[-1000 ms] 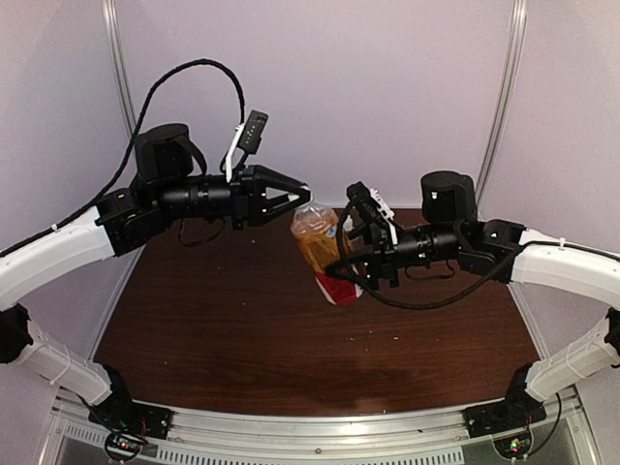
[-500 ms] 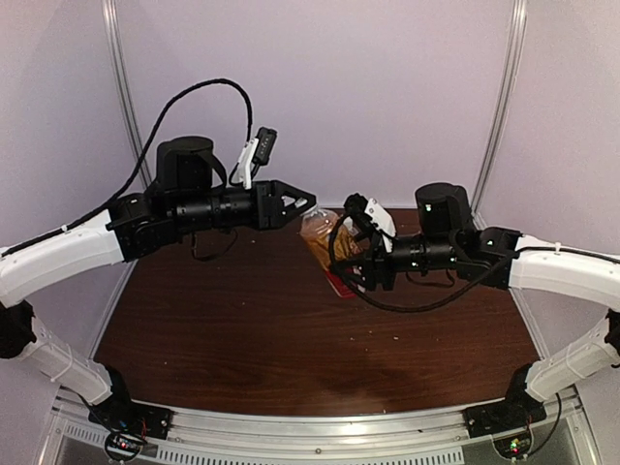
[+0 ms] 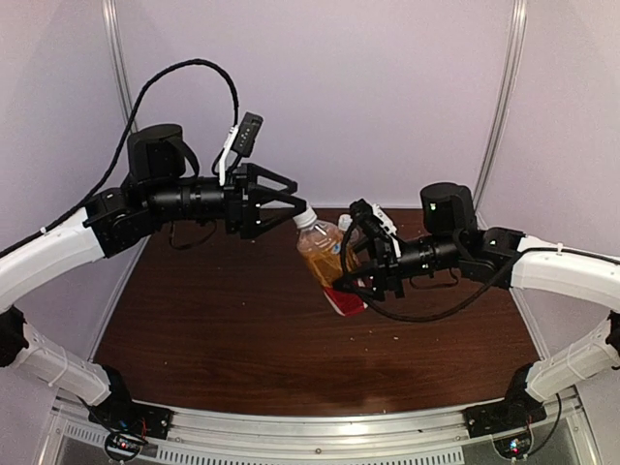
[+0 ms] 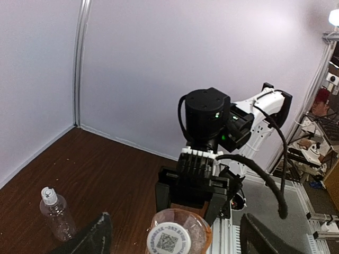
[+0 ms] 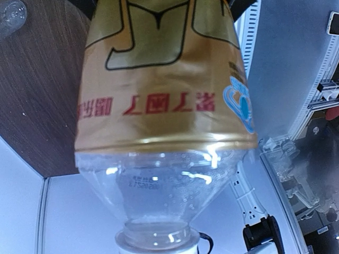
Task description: Unscrew the bottle caps
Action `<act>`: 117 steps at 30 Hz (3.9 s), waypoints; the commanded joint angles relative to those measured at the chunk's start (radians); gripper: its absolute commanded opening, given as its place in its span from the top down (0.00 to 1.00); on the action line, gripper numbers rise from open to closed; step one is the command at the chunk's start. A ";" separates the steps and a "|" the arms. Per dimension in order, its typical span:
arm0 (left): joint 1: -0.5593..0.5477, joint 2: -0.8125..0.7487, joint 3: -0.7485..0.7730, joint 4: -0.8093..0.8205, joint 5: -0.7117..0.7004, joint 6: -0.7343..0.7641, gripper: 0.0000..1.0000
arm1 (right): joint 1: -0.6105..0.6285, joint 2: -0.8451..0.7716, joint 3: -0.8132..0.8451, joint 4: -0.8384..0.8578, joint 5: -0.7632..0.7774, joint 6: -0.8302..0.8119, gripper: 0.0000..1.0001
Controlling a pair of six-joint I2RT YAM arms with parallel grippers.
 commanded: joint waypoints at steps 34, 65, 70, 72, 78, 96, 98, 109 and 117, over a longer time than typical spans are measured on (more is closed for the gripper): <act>0.026 0.055 -0.038 0.241 0.351 -0.011 0.57 | -0.004 0.032 0.053 0.094 -0.245 0.112 0.59; -0.068 0.084 0.009 -0.011 -0.512 -0.400 0.91 | -0.011 -0.021 0.007 0.045 0.486 -0.041 0.60; -0.069 0.093 0.011 0.027 -0.480 -0.365 0.71 | -0.011 -0.025 -0.004 0.042 0.437 -0.057 0.60; -0.065 0.090 0.011 0.048 -0.441 -0.315 0.61 | -0.010 -0.030 -0.010 0.039 0.378 -0.059 0.61; -0.008 0.071 0.008 0.095 -0.177 -0.196 0.32 | -0.011 -0.050 -0.024 0.041 0.168 -0.052 0.61; 0.039 0.052 -0.024 0.242 0.393 0.030 0.26 | -0.013 0.036 0.051 0.123 -0.300 0.123 0.60; 0.040 0.059 -0.022 0.254 0.403 0.024 0.30 | -0.012 0.040 0.050 0.136 -0.313 0.132 0.60; 0.042 0.080 -0.043 0.328 0.428 -0.028 0.50 | -0.013 0.055 0.044 0.181 -0.335 0.155 0.60; 0.042 0.087 -0.056 0.345 0.426 -0.050 0.67 | -0.014 0.054 0.044 0.174 -0.306 0.148 0.60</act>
